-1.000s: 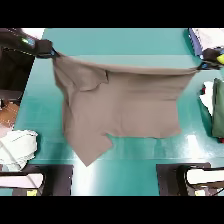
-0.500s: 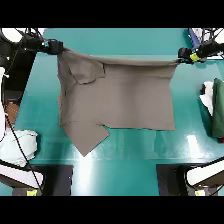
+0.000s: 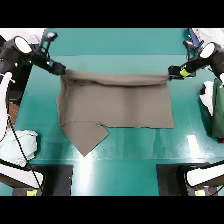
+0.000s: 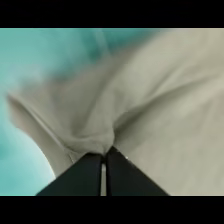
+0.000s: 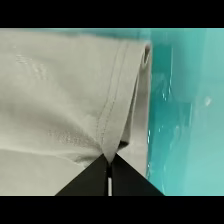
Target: Fold the shirts.
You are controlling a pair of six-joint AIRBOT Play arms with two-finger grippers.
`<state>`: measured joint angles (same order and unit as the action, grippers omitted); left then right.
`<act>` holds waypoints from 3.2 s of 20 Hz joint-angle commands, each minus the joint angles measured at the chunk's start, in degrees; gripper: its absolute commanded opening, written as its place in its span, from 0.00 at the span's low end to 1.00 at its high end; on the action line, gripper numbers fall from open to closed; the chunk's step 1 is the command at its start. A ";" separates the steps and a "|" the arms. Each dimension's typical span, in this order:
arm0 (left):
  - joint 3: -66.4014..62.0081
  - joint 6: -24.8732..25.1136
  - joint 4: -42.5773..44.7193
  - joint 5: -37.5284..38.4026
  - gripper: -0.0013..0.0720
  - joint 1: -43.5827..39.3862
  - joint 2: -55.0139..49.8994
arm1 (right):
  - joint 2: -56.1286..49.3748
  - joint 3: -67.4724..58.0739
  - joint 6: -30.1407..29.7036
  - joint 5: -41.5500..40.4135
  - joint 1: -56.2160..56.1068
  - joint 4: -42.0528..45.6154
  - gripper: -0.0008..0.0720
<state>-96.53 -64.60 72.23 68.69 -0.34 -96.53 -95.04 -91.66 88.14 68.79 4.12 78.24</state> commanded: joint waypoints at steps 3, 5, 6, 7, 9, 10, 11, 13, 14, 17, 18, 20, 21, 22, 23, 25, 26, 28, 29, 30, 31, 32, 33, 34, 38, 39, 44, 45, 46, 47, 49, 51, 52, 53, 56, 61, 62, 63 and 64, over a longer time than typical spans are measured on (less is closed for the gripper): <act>6.01 0.00 2.58 6.97 0.05 0.02 0.00 | 3.63 10.43 -0.13 -1.75 -0.48 -0.26 0.03; 6.36 -2.03 2.60 7.63 0.06 0.02 0.00 | 3.58 12.11 -0.11 -1.68 -0.48 -0.74 0.04; 6.36 -3.63 2.86 7.65 0.34 0.04 0.00 | 3.58 12.72 -0.11 -1.49 -0.48 -0.76 0.16; 6.36 -4.87 3.02 7.93 0.77 0.02 0.00 | 3.58 13.00 -0.11 -0.98 -0.48 -0.92 0.42; 6.36 -9.42 5.49 9.14 0.84 0.04 0.02 | 3.76 12.79 -0.13 0.98 -0.15 -2.38 0.50; 6.36 -11.93 8.55 10.97 0.84 0.04 0.26 | 4.17 12.46 -0.20 3.32 0.48 -2.97 0.50; 6.36 -13.75 11.54 13.09 0.84 0.33 0.92 | 5.22 12.87 -1.11 5.05 1.11 -3.80 0.50; 8.76 -15.63 10.71 14.91 0.84 2.34 4.24 | 9.38 15.98 -4.33 7.43 3.17 -6.91 0.49; 11.85 -16.00 9.18 13.92 0.84 3.41 7.19 | 12.15 18.43 -5.99 8.31 4.48 -9.09 0.45; 27.67 -17.46 5.42 9.75 0.84 5.75 19.32 | 19.43 25.57 -7.76 8.11 7.45 -12.79 0.45; 33.53 -18.56 4.92 8.81 0.84 5.86 23.34 | 21.49 27.65 -7.78 6.93 8.15 -12.87 0.45; 44.96 -20.06 2.54 6.95 0.84 5.84 31.06 | 24.63 30.86 -7.80 4.26 8.61 -12.87 0.43; 50.07 -20.13 -0.28 6.01 0.84 5.84 34.56 | 25.64 31.82 -7.85 3.34 8.59 -12.79 0.43; 54.21 -20.63 -2.89 5.01 0.84 5.84 37.35 | 26.32 32.30 -7.85 3.13 8.52 -12.83 0.43; 57.92 -20.72 -5.40 3.89 0.84 5.84 39.85 | 26.53 32.24 -7.85 3.26 8.55 -12.85 0.43; 62.82 -21.00 -8.72 2.29 0.84 5.84 41.97 | 26.64 32.22 -7.91 3.19 8.55 -14.32 0.43; 64.22 -20.98 -9.92 2.10 0.84 5.84 42.07 | 26.64 32.24 -7.93 3.21 8.52 -15.04 0.43; 65.96 -20.98 -11.10 0.76 0.84 5.84 42.05 | 26.67 32.24 -8.41 3.28 8.55 -17.05 0.43; 66.40 -21.07 -11.23 -0.76 0.84 5.84 42.07 | 26.67 32.24 -8.66 3.26 8.55 -17.59 0.43; 66.82 -21.35 -11.61 -2.40 0.84 5.84 42.05 | 26.67 32.24 -8.74 3.28 8.55 -18.18 0.43; 66.97 -22.18 -11.65 -3.72 0.84 5.81 41.88 | 26.67 32.24 -8.76 3.19 8.55 -18.51 0.43; 66.97 -22.45 -11.69 -5.20 0.84 5.73 41.77 | 26.67 32.24 -8.74 3.28 8.55 -18.62 0.43; 66.95 -22.45 -12.20 -6.40 0.84 5.73 41.77 | 26.67 32.24 -8.74 3.32 8.55 -18.60 0.43; 66.95 -22.47 -12.66 -7.06 0.84 5.73 41.77 | 26.67 32.24 -8.74 3.32 8.55 -18.58 0.43; 66.97 -22.45 -13.16 -8.09 0.84 5.73 41.77 | 26.67 32.24 -8.74 3.37 8.55 -18.60 0.43; 66.97 -22.47 -13.18 -7.89 0.84 5.73 41.77 | 26.67 32.24 -8.74 3.37 8.55 -18.60 0.43; 66.97 -22.38 -11.28 -2.71 0.84 5.73 41.77 | 26.67 32.24 -8.74 3.39 8.55 -18.62 0.43; 67.01 -22.10 -11.08 -2.54 0.84 5.73 41.77 | 26.67 32.24 -8.74 3.39 8.55 -18.62 0.43; 67.56 -22.05 -11.52 -3.74 0.84 5.73 41.77 | 26.67 32.24 -8.74 3.37 8.55 -18.62 0.43; 68.61 -22.03 -13.14 -5.38 0.84 5.73 41.77 | 26.67 32.24 -8.74 3.37 8.55 -18.62 0.43; 71.01 -21.99 -16.17 -7.67 0.84 5.73 41.77 | 26.67 32.24 -8.74 3.37 8.55 -18.62 0.43; 71.78 -22.05 -16.20 -10.40 0.84 5.73 41.77 | 26.67 32.24 -8.74 3.39 8.55 -18.62 0.43; 71.78 -22.21 -16.96 -11.39 0.84 5.73 41.79 | 26.67 32.24 -8.74 3.43 8.55 -18.62 0.43; 71.78 -22.21 -17.92 -11.91 0.78 5.73 41.79 | 26.67 32.24 -8.74 3.91 8.55 -18.60 0.43; 71.76 -21.77 -18.88 -11.45 0.05 5.73 41.79 | 26.67 32.24 -9.81 7.48 8.70 -17.81 0.43; 67.60 -15.67 -18.53 -3.06 0.05 5.73 41.86 | 28.20 36.39 -10.23 13.99 13.09 -10.45 0.43; 66.53 -14.56 -18.60 -2.01 0.05 5.73 41.86 | 28.87 39.01 -10.23 13.20 15.02 -10.71 0.43; 65.79 -14.45 -18.67 -1.90 0.05 5.73 41.86 | 29.38 42.05 -10.25 12.04 16.87 -10.71 0.45; 65.22 -14.45 -18.67 -2.12 0.05 5.73 41.83 | 29.38 44.94 -10.25 10.93 18.64 -11.15 0.52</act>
<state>-29.21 -81.17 53.87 64.10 5.34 -54.74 -66.59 -52.45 78.00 80.40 18.83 65.93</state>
